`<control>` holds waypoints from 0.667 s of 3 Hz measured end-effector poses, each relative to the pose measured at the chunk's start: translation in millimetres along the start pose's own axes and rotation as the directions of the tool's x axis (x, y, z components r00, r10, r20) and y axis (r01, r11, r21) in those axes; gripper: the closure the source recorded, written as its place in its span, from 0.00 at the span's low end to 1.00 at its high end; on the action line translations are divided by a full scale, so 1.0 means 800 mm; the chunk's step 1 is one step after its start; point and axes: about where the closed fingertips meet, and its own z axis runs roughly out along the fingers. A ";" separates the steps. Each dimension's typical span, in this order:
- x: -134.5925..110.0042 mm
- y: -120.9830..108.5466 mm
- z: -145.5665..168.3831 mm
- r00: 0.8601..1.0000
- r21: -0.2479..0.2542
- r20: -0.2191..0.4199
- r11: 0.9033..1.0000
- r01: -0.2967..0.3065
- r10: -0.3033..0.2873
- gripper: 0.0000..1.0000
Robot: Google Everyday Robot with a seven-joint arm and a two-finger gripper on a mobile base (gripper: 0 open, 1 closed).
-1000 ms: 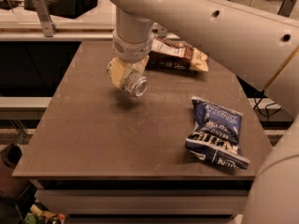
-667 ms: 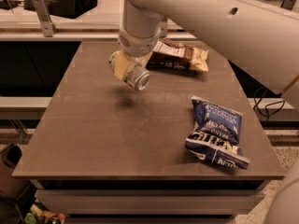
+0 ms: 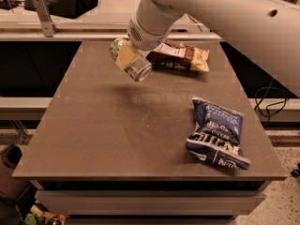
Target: Place 7up can upright
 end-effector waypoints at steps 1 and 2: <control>-0.008 -0.002 0.000 0.996 -0.028 0.092 1.000 -0.001 0.003 1.00; -0.005 0.004 0.004 0.981 -0.067 0.194 0.998 -0.013 0.026 1.00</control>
Offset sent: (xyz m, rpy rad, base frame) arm 0.0004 0.0047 -0.0049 0.3379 -0.1673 0.0246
